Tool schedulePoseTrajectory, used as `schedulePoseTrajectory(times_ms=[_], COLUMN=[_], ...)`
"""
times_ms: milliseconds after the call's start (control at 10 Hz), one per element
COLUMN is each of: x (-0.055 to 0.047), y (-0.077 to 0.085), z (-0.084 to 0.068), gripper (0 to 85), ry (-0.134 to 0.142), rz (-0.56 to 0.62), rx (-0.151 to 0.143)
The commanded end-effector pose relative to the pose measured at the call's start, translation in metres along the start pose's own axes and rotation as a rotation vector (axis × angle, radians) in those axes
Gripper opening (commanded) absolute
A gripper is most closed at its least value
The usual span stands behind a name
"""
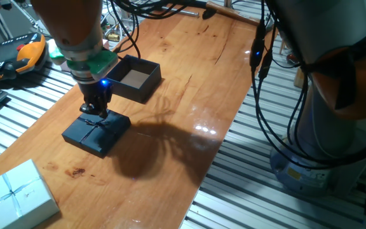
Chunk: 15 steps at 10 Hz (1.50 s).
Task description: Cover the box
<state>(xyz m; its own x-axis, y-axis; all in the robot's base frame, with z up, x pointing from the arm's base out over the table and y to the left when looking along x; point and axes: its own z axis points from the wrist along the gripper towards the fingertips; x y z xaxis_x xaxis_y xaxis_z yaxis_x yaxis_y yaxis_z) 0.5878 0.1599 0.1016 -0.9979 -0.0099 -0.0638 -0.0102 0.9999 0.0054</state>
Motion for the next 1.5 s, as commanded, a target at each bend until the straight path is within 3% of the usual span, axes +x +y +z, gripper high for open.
schedulePoseTrajectory(times_ms=[0, 700, 1100, 1400], x=[-0.0001, -0.0001, -0.0002, -0.0022], y=[0.0001, 0.0001, 0.0000, 0.0029], z=[0.0023, 0.0023, 0.0022, 0.0030], gripper=[0.0, 0.0, 0.0, 0.0], ry=[0.004, 0.047, 0.047, 0.027], rz=[-0.004, -0.035, -0.040, -0.040], rx=[-0.005, 0.015, 0.008, 0.013])
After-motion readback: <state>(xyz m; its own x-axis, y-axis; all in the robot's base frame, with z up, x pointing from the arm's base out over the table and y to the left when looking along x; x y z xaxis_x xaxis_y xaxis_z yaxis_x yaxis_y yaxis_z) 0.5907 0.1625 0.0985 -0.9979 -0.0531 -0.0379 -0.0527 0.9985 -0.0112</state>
